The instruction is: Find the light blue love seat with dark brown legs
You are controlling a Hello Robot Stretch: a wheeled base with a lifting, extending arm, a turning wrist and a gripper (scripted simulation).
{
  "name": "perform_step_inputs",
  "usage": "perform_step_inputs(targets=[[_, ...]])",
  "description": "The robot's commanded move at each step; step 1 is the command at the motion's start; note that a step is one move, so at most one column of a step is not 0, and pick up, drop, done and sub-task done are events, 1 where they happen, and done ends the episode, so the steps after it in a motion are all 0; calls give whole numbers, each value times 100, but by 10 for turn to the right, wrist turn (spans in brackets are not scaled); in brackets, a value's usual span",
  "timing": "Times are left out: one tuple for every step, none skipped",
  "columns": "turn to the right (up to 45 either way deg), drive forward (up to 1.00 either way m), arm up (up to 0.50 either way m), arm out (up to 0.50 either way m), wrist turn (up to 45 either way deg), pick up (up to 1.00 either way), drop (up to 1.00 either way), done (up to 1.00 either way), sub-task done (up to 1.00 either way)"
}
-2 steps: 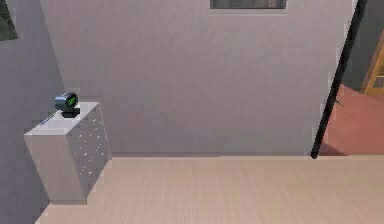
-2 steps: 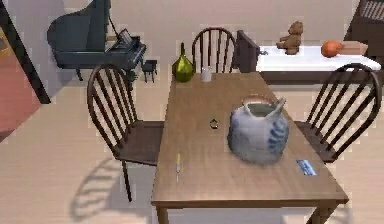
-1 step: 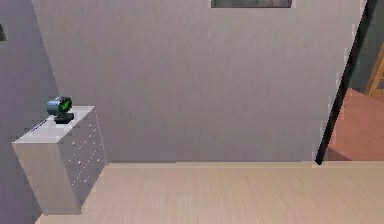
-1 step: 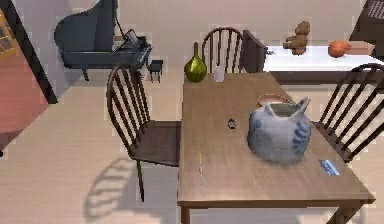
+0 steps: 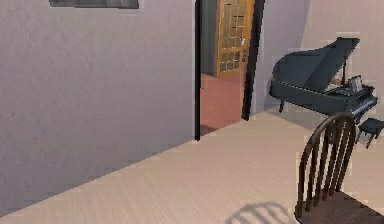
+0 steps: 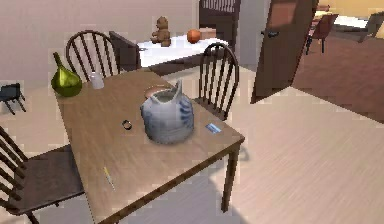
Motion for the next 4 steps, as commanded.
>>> perform_step_inputs(targets=[[30,0,0,0,0,0,0,0,0],[0,100,0,0,0,0,0,0,0],[0,15,0,0,0,0,0,0,0],[150,0,0,0,0,0,0,0,0]])
